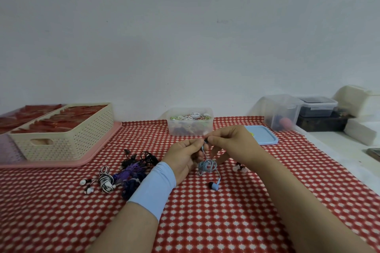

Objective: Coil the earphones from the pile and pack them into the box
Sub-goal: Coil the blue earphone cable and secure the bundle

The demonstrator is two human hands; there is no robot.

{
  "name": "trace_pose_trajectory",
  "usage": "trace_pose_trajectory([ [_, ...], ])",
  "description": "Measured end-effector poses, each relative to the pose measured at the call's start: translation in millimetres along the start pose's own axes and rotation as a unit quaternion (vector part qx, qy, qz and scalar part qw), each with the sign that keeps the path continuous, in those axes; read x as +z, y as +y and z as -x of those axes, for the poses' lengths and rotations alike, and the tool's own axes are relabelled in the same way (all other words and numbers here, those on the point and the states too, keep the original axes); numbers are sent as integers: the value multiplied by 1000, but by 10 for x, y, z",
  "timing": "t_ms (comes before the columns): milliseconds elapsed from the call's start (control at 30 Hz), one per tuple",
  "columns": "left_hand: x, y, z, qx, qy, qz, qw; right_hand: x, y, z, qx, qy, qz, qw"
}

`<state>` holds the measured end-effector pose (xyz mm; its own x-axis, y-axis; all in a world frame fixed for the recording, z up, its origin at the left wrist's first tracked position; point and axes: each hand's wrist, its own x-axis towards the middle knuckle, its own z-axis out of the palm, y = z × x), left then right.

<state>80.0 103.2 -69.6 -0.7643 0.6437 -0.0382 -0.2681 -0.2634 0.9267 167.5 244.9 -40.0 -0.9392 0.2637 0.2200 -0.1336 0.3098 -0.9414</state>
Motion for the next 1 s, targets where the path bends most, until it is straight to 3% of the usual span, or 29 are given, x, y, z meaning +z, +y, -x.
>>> trace_pose_trajectory([
  [133,-10,-22,-1,17,2,-50,999,-12,-5,8,-8,27,73,997],
  [233,-25,-40,-16,90,16,-151,984,14,-15,-3,-8,42,88,995],
  [367,-52,-25,-38,178,57,-253,949,64,-4,16,24,43,27,998],
  [533,-39,-23,-28,224,61,-302,925,50,-11,32,93,21,-75,993],
  [733,-29,-24,-19,183,43,-243,952,46,-34,12,2,67,-16,998],
  [1000,-35,-12,-18,96,18,-163,982,3,5,-3,-37,48,89,994],
])
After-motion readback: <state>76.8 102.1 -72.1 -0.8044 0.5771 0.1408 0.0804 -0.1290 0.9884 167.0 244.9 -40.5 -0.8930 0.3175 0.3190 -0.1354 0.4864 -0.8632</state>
